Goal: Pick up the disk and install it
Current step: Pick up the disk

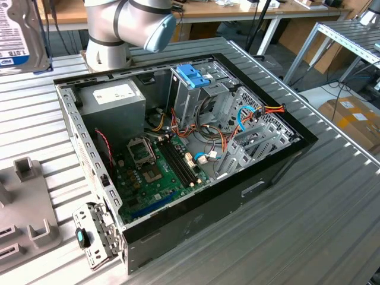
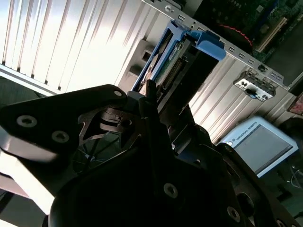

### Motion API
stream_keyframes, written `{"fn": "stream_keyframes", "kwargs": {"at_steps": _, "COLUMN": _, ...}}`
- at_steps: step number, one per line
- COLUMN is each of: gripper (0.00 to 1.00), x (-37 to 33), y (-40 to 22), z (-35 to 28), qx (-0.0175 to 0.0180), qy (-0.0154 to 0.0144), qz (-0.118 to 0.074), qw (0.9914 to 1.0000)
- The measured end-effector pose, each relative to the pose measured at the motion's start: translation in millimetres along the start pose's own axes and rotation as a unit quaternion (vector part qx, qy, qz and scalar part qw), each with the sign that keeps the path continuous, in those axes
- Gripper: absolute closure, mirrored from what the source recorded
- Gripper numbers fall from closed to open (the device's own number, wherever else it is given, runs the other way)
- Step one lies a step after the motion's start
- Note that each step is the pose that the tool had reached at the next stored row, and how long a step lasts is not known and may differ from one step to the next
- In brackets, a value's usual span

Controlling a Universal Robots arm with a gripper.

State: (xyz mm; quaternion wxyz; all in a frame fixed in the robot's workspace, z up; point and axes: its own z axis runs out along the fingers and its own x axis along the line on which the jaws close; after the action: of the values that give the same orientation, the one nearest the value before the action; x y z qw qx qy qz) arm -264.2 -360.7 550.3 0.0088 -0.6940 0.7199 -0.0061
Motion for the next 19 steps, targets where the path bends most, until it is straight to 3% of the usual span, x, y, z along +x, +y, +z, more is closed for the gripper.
{"fn": "stream_keyframes", "kwargs": {"at_steps": 9, "gripper": 0.65, "x": -1.6, "y": -44.5, "z": 1.0, "qx": 0.0, "qy": 0.0, "qz": 0.0, "qw": 1.0}}
{"fn": "stream_keyframes", "kwargs": {"at_steps": 14, "gripper": 0.65, "x": -2.8, "y": -75.5, "z": 1.7, "qx": 0.0, "qy": 0.0, "qz": 0.0, "qw": 1.0}}
{"fn": "stream_keyframes", "kwargs": {"at_steps": 15, "gripper": 0.65, "x": -3.1, "y": -84.3, "z": 1.9, "qx": 0.0, "qy": 0.0, "qz": 0.0, "qw": 1.0}}
{"fn": "stream_keyframes", "kwargs": {"at_steps": 17, "gripper": 0.65, "x": -3.5, "y": -93.9, "z": 2.2, "qx": 0.0, "qy": 0.0, "qz": 0.0, "qw": 1.0}}
{"fn": "stream_keyframes", "kwargs": {"at_steps": 19, "gripper": 0.65, "x": -4.0, "y": -109.3, "z": 2.6, "qx": 0.0, "qy": 0.0, "qz": 0.0, "qw": 1.0}}
